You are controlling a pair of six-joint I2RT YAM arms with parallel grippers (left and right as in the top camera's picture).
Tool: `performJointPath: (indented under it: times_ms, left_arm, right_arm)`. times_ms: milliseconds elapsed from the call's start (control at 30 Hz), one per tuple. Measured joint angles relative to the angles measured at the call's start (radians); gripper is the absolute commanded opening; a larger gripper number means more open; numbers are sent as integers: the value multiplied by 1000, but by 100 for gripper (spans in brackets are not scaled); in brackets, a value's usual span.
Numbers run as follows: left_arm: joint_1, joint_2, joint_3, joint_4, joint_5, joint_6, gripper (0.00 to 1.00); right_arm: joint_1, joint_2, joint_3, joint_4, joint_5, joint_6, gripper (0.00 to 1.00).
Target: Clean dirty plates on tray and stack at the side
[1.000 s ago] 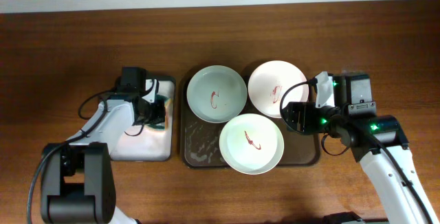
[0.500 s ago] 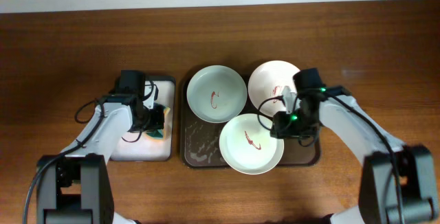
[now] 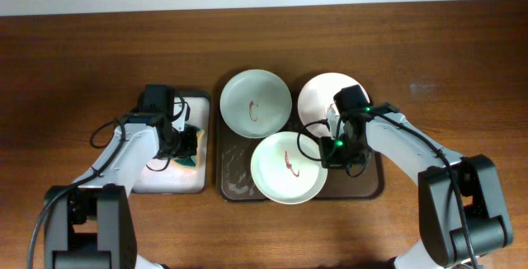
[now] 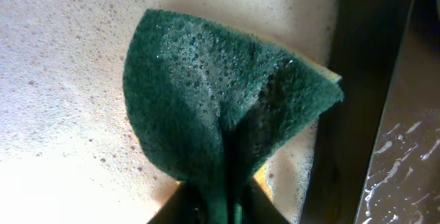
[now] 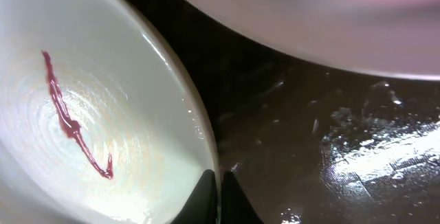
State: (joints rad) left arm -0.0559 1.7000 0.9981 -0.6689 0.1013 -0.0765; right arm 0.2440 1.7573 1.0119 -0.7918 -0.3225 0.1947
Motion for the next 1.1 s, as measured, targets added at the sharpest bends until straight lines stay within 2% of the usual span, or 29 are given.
performJointPath:
  times_ms: [33,67,133,233,367,600,733,833,1000,1100]
  left_arm:
    - [0,0,0,0,0,0,13]
    - [0,0,0,0,0,0,0]
    - [0,0,0,17,0,-6,0]
    - [0,-5,51,-53,0,-6,0]
    - [0,-136,113,-76,8,-6,0]
    - [-8,-74,31,-40,-8,-90,0]
    - [-102,-23,23,-24,-20,-119,0]
    - [-152,-23,22,-18,-23,-138,0]
    - [-154,-26,22,-21,-23,-153,0]
    - [-154,-126,27,-16,-22,-153,0]
  right_arm:
    - [0,0,0,0,4,10,4]
    - [0,0,0,0,7,14,4]
    - [0,0,0,0,8,15,4]
    - [0,0,0,-1,11,16,4]
    - [0,0,0,0,11,16,4]
    - [0,0,0,-1,11,16,4]
    - [0,0,0,-1,11,15,4]
    - [0,0,0,-1,11,16,4]
    - [0,0,0,-1,11,16,4]
    - [0,0,0,-1,11,16,4]
